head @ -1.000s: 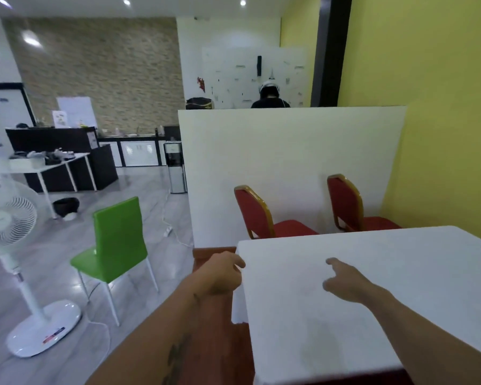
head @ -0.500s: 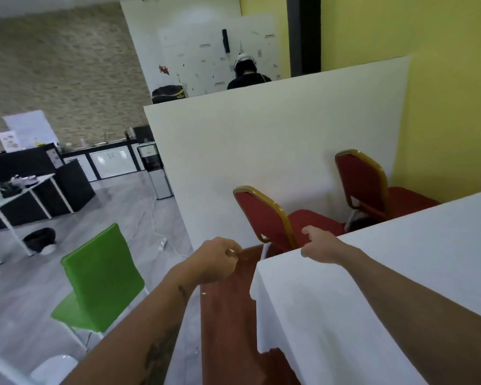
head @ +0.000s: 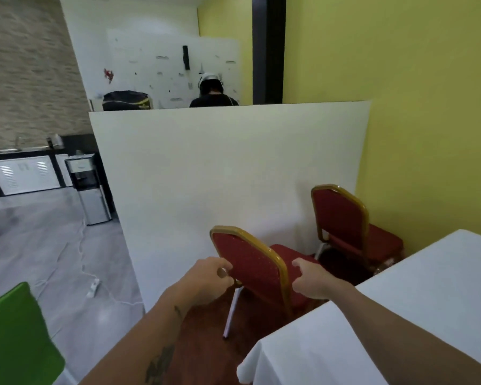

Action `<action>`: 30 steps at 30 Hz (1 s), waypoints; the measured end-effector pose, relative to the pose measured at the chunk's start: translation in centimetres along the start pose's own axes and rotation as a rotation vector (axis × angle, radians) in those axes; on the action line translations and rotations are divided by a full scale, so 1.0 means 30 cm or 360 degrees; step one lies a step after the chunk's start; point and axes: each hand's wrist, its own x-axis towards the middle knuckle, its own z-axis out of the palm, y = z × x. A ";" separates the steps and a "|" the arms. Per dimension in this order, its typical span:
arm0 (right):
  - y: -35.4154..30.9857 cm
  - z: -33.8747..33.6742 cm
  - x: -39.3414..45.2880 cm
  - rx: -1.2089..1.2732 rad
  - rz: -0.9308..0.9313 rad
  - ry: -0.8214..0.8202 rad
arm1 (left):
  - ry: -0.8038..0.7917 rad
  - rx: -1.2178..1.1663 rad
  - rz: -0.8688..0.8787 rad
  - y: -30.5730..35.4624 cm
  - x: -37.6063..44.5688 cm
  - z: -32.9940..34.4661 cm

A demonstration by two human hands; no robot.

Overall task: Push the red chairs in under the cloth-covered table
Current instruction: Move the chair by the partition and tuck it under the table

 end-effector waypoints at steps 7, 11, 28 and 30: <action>-0.097 0.039 0.221 0.0013 0.0149 0.0059 | -0.0155 0.0168 0.0225 -0.130 0.345 -0.078; -0.106 0.047 0.358 0.0015 0.0243 0.0091 | -0.0257 0.0335 0.0372 -0.134 0.570 -0.059; -0.039 0.222 0.817 0.0129 0.0600 0.0202 | -0.0776 0.1265 0.0783 -0.156 1.345 0.151; -0.028 0.252 0.821 0.0238 0.0726 0.0387 | -0.0891 0.1185 0.0913 -0.169 1.399 0.178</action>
